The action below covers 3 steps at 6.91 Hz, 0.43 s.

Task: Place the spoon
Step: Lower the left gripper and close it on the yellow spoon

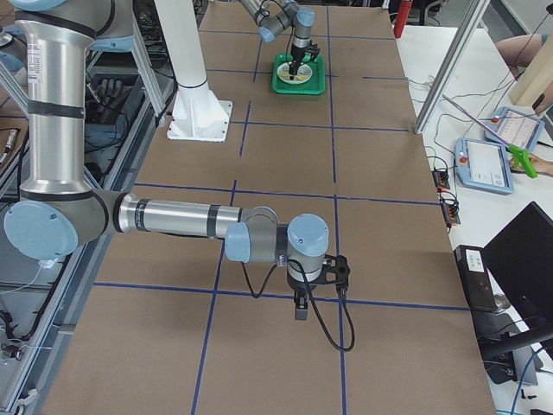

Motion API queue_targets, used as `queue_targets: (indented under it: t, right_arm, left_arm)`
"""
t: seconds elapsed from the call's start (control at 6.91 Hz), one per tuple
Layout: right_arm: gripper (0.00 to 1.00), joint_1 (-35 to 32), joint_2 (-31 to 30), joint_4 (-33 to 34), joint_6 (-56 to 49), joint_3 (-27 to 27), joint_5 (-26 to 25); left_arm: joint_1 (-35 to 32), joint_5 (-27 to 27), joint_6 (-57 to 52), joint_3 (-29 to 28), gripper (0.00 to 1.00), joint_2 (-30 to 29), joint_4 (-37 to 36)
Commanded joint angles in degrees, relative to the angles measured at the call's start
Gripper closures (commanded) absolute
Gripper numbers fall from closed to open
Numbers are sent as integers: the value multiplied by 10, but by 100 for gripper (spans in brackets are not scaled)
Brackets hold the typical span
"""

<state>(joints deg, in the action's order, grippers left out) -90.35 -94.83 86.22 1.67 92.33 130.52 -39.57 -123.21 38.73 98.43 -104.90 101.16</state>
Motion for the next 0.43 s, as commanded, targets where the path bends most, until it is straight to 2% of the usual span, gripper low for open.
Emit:
queue_targets:
  t: [0.0,0.14,0.29]
  right_arm:
    - [0,0,0,0,0,0,-1]
    - [0,0,0,0,0,0,0]
    - [0,0,0,0,0,0,0]
  left_arm:
    - [0,-1,-1,-1,91,1,-4]
    - [-1,-1,-1,4,100,1,-20]
    - [0,-1,-1,6,100,0,-31]
